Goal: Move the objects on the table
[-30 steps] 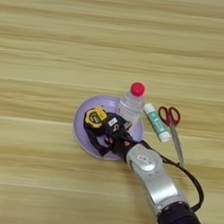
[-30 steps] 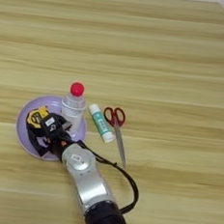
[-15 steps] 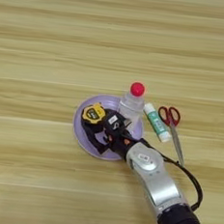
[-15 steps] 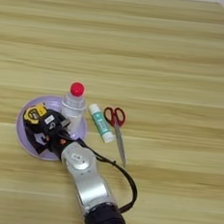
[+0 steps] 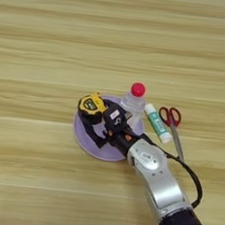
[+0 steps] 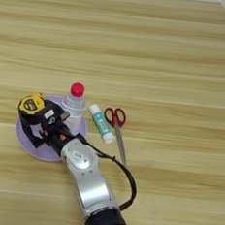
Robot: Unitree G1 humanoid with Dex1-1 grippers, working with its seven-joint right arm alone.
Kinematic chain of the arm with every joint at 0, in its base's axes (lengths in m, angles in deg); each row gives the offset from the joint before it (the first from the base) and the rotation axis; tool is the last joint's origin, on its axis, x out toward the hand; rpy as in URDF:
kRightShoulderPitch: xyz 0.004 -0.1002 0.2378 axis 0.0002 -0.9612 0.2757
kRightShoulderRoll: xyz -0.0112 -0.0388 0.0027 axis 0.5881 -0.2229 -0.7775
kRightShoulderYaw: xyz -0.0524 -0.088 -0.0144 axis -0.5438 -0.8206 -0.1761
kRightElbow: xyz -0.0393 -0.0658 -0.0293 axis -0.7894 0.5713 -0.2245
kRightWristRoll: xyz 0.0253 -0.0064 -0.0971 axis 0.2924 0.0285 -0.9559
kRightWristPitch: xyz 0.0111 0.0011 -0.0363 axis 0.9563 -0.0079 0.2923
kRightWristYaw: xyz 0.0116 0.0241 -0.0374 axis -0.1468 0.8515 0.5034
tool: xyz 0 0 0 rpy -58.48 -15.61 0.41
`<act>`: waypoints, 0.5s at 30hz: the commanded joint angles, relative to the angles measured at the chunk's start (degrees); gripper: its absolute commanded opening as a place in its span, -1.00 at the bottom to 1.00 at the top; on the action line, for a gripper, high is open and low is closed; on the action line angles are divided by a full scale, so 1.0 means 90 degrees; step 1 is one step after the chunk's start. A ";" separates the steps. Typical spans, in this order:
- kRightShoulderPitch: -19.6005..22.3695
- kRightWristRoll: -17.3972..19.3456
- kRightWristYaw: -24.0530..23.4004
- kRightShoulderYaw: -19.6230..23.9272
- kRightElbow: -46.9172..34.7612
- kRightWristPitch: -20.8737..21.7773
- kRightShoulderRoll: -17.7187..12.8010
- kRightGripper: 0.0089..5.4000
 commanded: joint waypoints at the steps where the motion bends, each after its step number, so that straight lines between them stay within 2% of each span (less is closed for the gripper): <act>1: 0.0313 0.0179 -0.0062 0.0069 -0.0430 0.0222 0.0084 0.50; 15: 0.0277 0.0381 -0.0024 0.0135 -0.0867 0.0295 0.0051 0.50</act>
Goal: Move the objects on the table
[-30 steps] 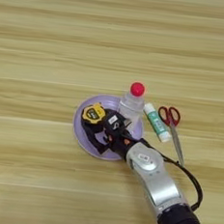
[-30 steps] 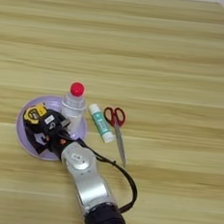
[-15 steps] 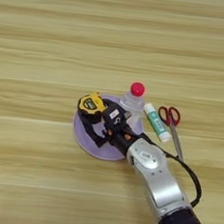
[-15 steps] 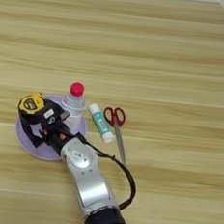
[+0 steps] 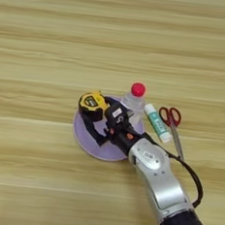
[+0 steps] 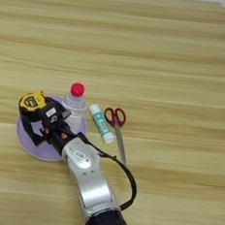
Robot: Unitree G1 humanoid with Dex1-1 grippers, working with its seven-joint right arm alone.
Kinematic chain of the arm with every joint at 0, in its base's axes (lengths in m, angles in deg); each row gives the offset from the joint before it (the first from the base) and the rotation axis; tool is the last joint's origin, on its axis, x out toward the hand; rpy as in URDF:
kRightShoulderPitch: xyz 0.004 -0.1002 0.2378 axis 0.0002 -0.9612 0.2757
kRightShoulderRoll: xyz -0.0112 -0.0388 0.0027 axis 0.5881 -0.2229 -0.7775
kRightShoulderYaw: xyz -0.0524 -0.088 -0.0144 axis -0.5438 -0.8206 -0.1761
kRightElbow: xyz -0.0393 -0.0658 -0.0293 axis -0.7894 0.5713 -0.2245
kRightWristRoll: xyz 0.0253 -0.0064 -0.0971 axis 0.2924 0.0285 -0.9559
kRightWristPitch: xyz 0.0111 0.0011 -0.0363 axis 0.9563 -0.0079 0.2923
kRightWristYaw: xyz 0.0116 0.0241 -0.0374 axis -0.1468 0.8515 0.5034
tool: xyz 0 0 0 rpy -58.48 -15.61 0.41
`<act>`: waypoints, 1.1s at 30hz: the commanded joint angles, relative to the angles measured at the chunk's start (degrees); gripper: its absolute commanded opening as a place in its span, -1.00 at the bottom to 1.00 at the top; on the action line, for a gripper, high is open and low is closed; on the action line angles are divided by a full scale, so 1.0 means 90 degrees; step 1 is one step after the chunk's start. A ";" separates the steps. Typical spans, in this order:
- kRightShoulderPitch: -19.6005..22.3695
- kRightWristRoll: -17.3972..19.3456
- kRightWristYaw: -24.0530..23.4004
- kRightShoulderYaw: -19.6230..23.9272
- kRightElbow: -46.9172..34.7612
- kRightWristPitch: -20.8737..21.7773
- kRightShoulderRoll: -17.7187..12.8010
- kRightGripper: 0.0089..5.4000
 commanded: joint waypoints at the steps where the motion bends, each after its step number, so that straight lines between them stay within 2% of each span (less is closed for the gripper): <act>1: 0.0320 0.0164 -0.0044 0.0078 -0.0625 0.0309 0.0046 0.50; 25: 0.0217 0.0430 -0.0120 0.0198 -0.2153 -0.0082 -0.0008 0.50; 33: 0.0288 0.0554 -0.0151 0.0411 -0.2524 -0.0301 -0.0072 0.50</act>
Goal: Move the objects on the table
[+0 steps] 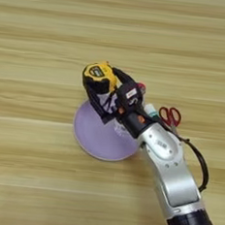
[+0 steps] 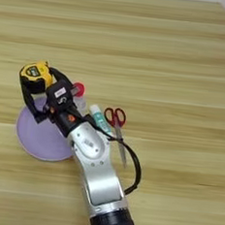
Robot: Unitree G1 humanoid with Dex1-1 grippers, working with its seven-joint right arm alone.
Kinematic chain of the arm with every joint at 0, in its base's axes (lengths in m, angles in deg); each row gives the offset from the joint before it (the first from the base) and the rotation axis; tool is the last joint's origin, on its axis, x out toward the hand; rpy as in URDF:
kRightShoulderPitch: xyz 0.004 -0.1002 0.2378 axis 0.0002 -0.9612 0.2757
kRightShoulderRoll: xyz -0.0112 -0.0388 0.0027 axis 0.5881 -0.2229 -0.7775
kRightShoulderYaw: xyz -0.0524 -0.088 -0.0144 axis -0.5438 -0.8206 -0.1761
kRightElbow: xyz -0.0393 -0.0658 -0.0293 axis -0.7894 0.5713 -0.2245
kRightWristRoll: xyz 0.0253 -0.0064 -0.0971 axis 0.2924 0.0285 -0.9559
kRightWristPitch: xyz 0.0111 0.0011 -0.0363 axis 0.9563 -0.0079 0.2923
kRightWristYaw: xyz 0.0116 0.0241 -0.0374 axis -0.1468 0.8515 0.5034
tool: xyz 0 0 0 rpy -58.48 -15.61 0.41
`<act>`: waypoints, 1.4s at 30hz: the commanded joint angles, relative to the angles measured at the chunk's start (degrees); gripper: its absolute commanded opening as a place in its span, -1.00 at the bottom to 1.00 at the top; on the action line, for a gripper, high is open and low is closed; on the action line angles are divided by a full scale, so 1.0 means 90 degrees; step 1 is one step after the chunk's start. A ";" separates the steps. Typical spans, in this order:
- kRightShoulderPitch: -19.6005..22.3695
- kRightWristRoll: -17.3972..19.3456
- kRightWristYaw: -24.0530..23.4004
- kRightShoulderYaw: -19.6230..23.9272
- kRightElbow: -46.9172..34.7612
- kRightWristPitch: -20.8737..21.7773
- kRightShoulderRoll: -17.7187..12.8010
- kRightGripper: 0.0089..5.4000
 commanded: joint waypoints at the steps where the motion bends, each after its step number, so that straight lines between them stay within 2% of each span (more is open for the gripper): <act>1: 0.0393 0.0196 -0.0125 0.0230 -0.0615 0.0008 -0.0009 0.50; 14: 0.0554 0.0400 -0.0199 0.0618 -0.1215 -0.0293 -0.0132 0.50; 28: 0.0795 0.0547 -0.0407 0.1327 -0.1466 -0.0710 -0.0443 0.50; 36: 0.1109 0.0567 -0.0609 0.1887 -0.1152 -0.0824 -0.0718 0.50; 42: 0.1213 0.0538 -0.0683 0.2088 -0.0875 -0.0806 -0.0867 0.50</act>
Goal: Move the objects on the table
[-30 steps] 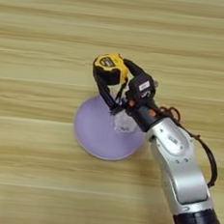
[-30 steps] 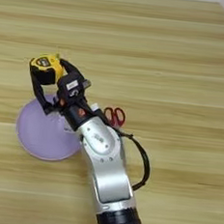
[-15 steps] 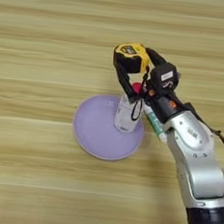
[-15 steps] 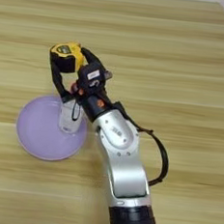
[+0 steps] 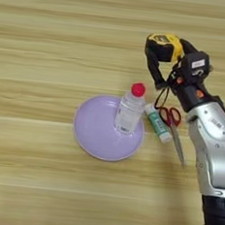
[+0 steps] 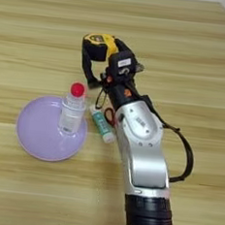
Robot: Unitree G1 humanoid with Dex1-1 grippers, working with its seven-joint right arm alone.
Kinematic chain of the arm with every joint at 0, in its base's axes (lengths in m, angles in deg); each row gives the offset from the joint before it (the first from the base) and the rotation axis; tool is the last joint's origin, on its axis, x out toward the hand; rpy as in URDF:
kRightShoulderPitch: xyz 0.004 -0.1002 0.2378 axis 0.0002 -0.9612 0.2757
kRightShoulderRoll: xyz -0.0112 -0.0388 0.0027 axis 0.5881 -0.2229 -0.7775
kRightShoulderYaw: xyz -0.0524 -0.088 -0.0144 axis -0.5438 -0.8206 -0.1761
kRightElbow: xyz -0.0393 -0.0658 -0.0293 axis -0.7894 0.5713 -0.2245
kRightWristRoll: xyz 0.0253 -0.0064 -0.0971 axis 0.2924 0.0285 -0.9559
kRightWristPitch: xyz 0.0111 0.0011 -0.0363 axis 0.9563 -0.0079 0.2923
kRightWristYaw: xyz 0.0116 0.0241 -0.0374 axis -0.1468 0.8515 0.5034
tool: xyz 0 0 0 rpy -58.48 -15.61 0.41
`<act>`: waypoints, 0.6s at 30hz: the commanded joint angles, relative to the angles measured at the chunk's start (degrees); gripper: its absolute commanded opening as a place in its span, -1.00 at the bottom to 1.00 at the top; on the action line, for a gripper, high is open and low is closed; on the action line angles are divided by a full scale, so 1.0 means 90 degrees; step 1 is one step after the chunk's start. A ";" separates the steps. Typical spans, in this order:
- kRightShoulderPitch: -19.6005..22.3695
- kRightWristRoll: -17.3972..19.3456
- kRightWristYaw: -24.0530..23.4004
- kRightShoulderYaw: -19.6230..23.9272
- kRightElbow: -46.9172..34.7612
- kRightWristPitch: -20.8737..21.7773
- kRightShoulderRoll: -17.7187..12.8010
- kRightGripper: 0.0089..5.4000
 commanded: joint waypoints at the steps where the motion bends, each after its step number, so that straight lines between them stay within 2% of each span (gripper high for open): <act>1: 0.0593 0.0065 -0.0128 0.0227 -0.0054 0.0172 -0.0229 0.50; 10: 0.0797 -0.0116 -0.0290 0.0574 0.0716 0.0111 -0.0638 0.50; 18: 0.0864 -0.0437 -0.0564 0.0645 0.1399 0.0016 -0.0897 0.50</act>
